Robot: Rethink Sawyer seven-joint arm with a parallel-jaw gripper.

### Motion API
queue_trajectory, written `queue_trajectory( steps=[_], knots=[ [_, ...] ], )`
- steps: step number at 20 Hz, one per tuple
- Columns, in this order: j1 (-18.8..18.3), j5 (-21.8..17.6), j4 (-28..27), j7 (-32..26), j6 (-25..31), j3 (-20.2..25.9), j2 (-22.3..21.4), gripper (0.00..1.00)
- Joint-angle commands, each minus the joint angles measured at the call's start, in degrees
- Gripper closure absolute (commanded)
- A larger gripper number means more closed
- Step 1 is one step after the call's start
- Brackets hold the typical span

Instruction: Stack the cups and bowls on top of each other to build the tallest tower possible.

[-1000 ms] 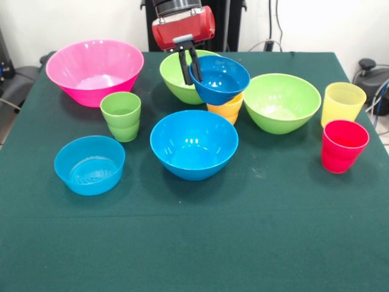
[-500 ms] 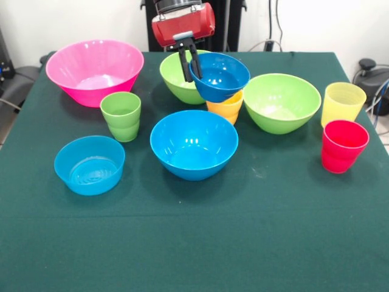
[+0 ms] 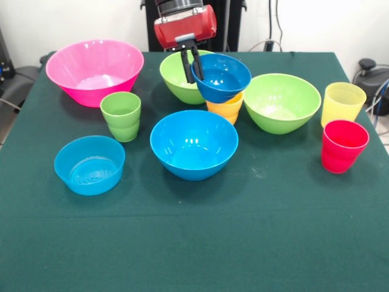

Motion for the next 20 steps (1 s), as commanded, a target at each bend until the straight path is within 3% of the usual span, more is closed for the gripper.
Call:
queue_trajectory(
  steps=[1,6,12,20],
  knots=[
    [1.01,-1.49,2.34,3.15,-0.15,0.93,2.96,1.00],
    [0.50,-1.43,3.05,3.50,-0.12,1.41,4.53,1.00],
    [-2.84,-0.59,3.58,1.99,4.73,5.36,6.82,1.00],
    [-2.30,0.16,3.76,2.05,4.67,5.39,6.62,1.00]
  ],
)
